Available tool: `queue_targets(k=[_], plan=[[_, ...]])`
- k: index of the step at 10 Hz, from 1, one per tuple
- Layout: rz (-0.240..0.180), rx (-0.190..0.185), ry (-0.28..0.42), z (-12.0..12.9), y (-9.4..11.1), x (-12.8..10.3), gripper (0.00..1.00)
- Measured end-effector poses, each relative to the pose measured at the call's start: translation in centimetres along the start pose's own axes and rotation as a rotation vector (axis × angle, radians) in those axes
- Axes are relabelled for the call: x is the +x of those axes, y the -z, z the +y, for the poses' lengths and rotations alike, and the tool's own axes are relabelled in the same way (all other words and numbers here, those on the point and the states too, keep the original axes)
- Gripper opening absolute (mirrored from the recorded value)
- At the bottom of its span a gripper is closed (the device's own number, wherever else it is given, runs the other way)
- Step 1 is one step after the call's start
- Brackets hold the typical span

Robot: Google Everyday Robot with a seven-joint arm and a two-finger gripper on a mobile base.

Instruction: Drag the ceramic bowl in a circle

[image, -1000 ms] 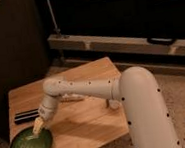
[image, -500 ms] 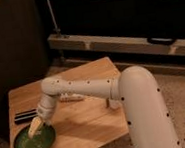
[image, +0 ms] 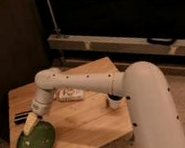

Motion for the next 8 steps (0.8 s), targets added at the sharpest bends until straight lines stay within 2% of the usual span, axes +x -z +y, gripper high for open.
queue_targets(k=[1, 3, 5, 8], plan=[[0.006, -0.004, -0.016, 0.5, 0.3, -0.6, 0.72], [0.022, -0.008, -0.069, 3.9, 0.4, -2.5, 0.72], [0.026, -0.016, -0.091, 6.8, -0.3, -3.4, 0.72], [0.013, -0.019, -0.090, 7.5, -1.0, -2.6, 0.71]])
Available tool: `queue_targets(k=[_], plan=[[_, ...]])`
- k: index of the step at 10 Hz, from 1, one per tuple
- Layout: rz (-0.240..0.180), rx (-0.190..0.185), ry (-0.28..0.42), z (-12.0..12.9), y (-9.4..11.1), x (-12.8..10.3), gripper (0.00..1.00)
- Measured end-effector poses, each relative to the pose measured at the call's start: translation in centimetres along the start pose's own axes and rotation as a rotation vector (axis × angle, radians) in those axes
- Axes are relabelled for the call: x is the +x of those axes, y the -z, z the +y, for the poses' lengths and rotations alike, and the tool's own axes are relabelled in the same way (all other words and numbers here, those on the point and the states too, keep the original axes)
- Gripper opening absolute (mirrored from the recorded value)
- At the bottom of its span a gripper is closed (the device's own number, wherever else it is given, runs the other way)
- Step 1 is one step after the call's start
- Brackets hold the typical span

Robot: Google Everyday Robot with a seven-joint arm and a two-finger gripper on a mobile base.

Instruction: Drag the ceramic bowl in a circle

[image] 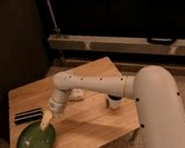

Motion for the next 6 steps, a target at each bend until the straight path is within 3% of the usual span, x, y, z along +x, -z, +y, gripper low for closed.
queue_targets(k=[3, 6], plan=[[-0.025, 0.008, -0.002, 0.5, -0.9, 0.8, 0.51], [-0.049, 0.015, -0.004, 0.9, -2.0, 1.6, 0.49]])
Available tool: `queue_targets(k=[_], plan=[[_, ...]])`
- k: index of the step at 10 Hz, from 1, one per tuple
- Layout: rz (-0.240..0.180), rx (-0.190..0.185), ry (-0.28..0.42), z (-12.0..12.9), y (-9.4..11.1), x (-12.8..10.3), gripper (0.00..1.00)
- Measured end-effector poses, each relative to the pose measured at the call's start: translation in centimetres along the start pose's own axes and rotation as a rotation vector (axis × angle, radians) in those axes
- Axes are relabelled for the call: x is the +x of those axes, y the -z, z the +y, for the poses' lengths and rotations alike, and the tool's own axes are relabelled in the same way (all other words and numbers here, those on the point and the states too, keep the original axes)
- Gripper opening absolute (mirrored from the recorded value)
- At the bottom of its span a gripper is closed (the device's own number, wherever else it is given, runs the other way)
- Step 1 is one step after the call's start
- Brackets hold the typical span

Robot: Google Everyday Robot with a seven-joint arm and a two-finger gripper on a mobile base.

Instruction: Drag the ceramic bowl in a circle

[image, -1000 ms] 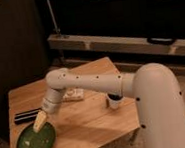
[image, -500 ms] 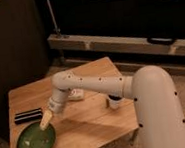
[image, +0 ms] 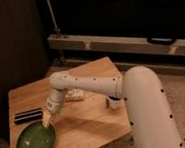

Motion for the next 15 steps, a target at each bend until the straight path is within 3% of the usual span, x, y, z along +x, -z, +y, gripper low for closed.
queue_targets(k=[5, 6, 9, 11, 13, 15], plan=[[-0.051, -0.013, -0.027, 1.3, -2.3, 0.6, 0.48], [-0.061, -0.015, -0.017, 0.9, -2.9, 1.0, 0.43], [-0.075, -0.060, 0.001, -0.5, -2.8, 1.7, 0.13], [-0.051, -0.117, -0.016, -0.8, -0.2, 1.4, 0.00], [-0.006, -0.162, -0.054, 0.7, 3.7, 0.4, 0.00], [0.051, -0.195, -0.136, 3.6, 8.0, -2.6, 0.00]])
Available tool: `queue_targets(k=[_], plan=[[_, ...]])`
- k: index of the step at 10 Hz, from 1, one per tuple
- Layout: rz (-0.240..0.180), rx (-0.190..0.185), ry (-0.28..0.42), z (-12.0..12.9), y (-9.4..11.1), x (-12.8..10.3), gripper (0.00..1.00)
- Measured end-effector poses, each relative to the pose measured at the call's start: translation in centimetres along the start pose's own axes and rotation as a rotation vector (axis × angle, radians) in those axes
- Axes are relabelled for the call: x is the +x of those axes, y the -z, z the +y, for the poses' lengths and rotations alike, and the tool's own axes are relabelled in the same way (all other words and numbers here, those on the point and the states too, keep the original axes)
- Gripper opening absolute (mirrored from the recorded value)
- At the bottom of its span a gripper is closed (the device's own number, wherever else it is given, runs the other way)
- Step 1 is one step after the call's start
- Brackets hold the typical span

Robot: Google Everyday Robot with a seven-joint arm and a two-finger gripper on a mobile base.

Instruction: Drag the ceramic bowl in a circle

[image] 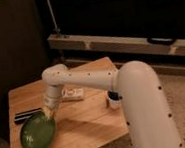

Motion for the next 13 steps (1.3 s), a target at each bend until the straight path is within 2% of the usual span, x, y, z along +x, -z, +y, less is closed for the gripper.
queue_targets(k=[3, 6, 7, 9, 10, 11, 13], plan=[[0.045, -0.028, -0.143, 4.6, 2.5, -6.3, 0.00], [0.058, -0.057, -0.279, 7.8, 2.7, -12.7, 0.00], [0.052, -0.066, -0.294, 8.2, 2.4, -14.4, 0.00], [0.029, -0.082, -0.281, 7.7, 1.5, -16.6, 0.00], [0.016, -0.090, -0.259, 6.9, 1.1, -16.9, 0.00], [-0.004, -0.101, -0.225, 5.7, 0.3, -16.7, 0.00], [-0.041, -0.117, -0.170, 3.5, -1.2, -14.9, 0.00]])
